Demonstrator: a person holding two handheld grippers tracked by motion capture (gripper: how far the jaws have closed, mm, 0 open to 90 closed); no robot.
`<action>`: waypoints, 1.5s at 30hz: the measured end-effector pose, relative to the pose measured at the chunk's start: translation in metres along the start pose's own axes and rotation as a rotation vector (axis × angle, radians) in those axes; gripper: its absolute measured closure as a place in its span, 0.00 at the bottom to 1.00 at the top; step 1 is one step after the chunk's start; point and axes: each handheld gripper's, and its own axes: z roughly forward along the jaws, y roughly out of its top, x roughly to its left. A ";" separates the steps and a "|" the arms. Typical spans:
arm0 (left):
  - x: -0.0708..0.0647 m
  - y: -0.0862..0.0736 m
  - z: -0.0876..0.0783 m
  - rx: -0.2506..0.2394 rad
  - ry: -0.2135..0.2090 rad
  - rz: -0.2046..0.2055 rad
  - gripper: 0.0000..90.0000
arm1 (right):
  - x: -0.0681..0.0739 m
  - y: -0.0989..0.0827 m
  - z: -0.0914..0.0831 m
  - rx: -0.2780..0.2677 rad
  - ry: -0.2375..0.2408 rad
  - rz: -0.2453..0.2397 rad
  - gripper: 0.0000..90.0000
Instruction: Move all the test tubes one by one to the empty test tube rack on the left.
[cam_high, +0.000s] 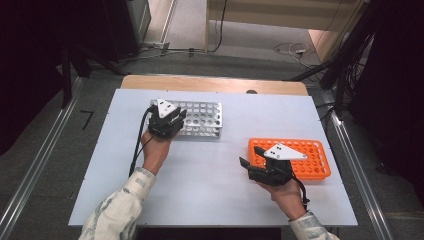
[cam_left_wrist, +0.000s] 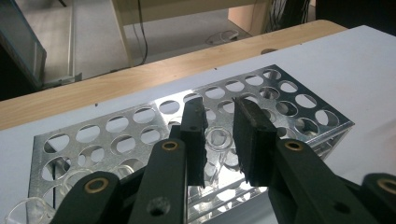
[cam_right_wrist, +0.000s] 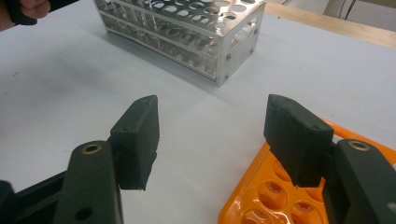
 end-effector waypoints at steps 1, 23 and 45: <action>0.001 0.000 -0.001 -0.002 0.002 -0.001 0.82 | 0.000 0.000 0.000 0.000 -0.001 0.000 0.38; 0.002 0.007 -0.017 -0.017 -0.028 -0.084 0.47 | -0.002 0.000 0.000 0.001 -0.009 0.004 0.38; 0.001 -0.043 -0.079 -0.010 -0.013 -0.112 0.24 | -0.019 -0.005 -0.013 -0.012 -0.058 0.037 0.37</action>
